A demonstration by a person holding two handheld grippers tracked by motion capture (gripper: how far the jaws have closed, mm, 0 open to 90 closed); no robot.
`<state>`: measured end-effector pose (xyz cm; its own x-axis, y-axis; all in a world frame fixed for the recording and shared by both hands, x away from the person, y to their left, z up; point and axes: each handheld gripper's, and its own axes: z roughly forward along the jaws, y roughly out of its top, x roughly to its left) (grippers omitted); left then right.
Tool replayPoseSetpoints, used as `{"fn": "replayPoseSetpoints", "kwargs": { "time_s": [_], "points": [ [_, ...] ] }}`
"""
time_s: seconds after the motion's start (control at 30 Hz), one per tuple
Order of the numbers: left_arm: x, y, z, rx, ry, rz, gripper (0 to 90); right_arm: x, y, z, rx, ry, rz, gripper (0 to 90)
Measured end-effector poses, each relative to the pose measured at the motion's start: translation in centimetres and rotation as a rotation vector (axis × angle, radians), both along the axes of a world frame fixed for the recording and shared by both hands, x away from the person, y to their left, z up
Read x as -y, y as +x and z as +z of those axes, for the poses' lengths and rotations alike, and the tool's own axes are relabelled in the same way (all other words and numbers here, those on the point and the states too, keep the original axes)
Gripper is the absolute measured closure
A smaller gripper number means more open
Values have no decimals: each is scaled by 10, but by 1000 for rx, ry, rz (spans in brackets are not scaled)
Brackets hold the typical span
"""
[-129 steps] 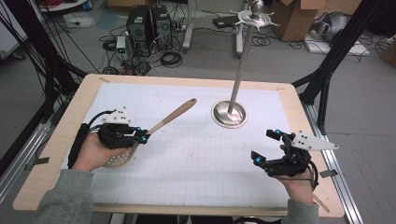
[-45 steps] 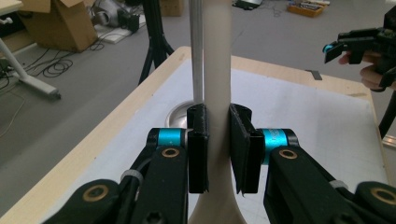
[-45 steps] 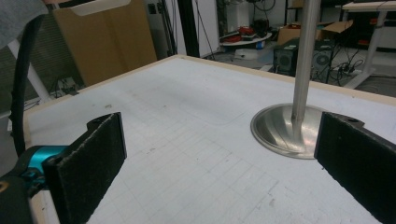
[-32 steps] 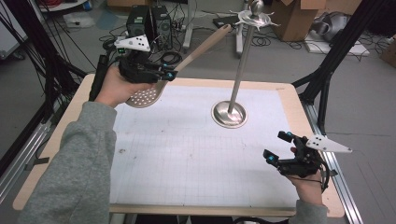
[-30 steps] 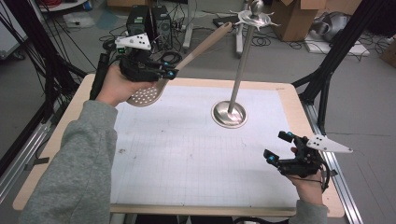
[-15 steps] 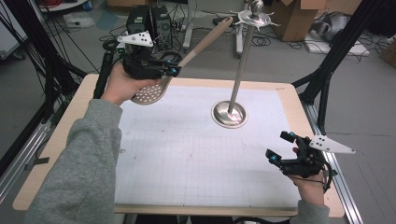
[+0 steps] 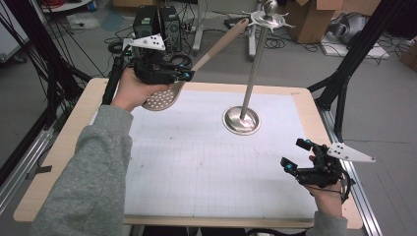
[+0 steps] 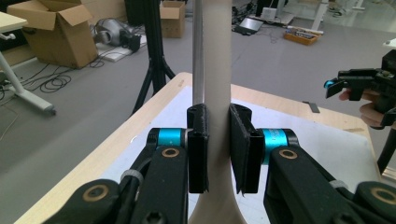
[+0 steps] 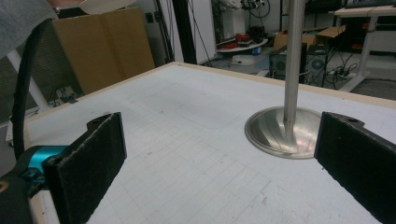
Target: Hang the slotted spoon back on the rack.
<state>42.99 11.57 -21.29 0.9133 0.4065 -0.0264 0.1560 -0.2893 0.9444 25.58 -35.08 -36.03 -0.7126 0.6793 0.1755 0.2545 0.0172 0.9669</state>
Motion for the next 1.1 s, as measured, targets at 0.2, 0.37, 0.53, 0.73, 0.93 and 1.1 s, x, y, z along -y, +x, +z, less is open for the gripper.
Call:
{"fn": "replayPoseSetpoints", "kwargs": {
  "time_s": [0.2,0.37,0.53,0.73,0.93,1.1],
  "points": [
    [2,0,-1,-4,4,-4,778,0,1,-1,4,-4,0,10],
    [5,2,-4,-11,9,-5,778,0,1,-1,-3,-1,2,10],
    [9,2,-6,-15,6,-5,778,1,0,-1,-4,2,-2,10],
    [10,2,-11,-15,-1,-2,778,1,1,-1,-3,0,0,10],
    [15,3,-14,-22,-10,8,778,0,0,0,-3,0,-1,10],
    [17,3,-15,-27,-14,17,778,1,0,0,-3,1,-3,10]
  ]
}}
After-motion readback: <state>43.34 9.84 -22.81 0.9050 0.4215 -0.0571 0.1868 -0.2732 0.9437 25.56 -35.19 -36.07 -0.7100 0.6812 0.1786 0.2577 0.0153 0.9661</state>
